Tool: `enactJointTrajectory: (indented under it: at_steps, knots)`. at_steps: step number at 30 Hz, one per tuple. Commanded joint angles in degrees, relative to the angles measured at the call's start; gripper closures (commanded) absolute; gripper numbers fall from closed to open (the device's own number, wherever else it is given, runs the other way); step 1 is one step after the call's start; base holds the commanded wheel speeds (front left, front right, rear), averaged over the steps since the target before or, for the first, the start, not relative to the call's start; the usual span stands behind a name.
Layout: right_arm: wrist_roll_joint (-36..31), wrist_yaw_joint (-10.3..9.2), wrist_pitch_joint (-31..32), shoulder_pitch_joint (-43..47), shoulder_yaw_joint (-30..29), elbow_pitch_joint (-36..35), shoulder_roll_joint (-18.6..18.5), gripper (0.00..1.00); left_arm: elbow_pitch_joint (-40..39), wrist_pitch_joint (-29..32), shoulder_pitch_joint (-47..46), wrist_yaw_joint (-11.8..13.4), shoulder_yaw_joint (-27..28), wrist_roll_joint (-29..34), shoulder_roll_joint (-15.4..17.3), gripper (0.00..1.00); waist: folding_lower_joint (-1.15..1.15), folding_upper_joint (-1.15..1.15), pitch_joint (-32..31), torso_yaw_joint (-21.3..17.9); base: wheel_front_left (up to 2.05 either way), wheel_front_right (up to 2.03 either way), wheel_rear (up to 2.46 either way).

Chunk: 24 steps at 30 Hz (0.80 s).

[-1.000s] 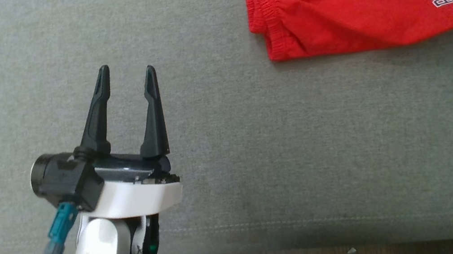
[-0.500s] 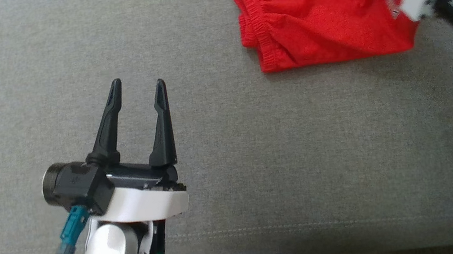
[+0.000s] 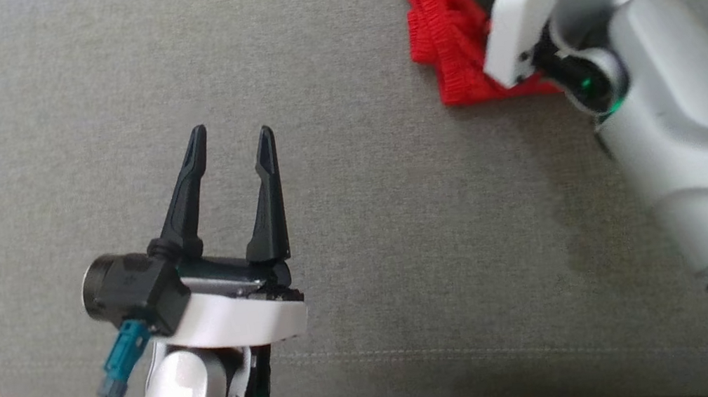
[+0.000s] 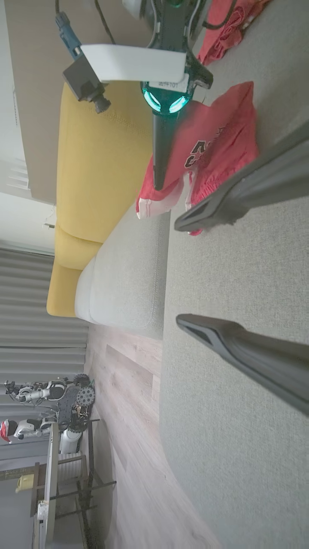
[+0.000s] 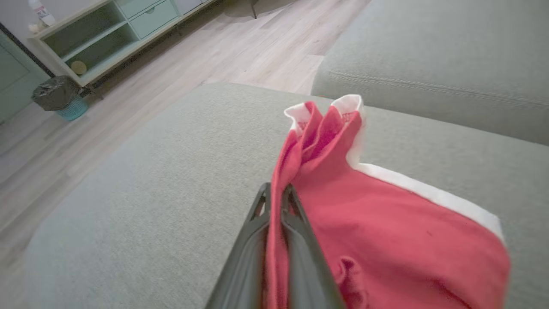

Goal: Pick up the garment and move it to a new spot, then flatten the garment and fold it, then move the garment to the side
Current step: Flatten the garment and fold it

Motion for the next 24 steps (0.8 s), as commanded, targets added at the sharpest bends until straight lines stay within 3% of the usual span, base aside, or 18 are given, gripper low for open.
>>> enactJointTrajectory:
  at_steps: [1,2,3,7,11,17,24]
  knots:
    - [-0.02,0.36,0.12,0.82,0.30,-1.62,1.93,1.00,-1.62,-0.28,-1.16,0.39,1.46,-0.24,0.49,0.00,0.00,0.00,0.05,0.20,0.00,0.00,0.00]
    - [0.06,0.36,0.15,0.94,0.15,-1.10,2.58,0.82,-1.53,-0.28,-1.15,0.43,1.45,-0.26,0.49,0.00,0.00,0.00,0.01,0.27,0.00,0.00,0.00]
    - [0.21,0.36,0.03,1.09,-0.16,-0.63,3.16,0.00,-1.46,-0.28,-1.10,0.49,1.43,-0.31,0.49,0.00,0.00,0.00,-0.05,0.30,0.00,0.00,0.00]
    - [2.10,0.36,-3.78,1.63,-2.40,-1.47,4.50,0.00,-1.12,-0.28,-0.94,0.64,1.17,-0.57,0.49,0.00,0.00,0.00,-0.35,0.21,0.00,0.00,0.00]
    - [1.85,0.36,-11.87,3.29,-6.11,-5.36,2.17,0.00,-0.96,-0.28,-0.54,0.80,1.41,-0.55,0.49,0.00,0.00,0.00,-1.31,-0.49,0.00,0.00,0.00]
    - [-3.17,0.36,-21.52,10.25,-11.10,-11.32,-2.15,0.00,-2.01,-0.28,0.83,1.20,3.33,-0.84,0.49,0.00,0.00,0.00,-3.41,-2.93,0.00,0.00,0.00]
    - [-7.66,0.36,-34.60,21.99,-14.17,-16.72,-1.75,0.00,-3.30,-0.28,3.51,1.98,6.36,1.22,0.49,0.00,0.00,0.00,-6.45,-6.31,0.00,0.00,0.00]
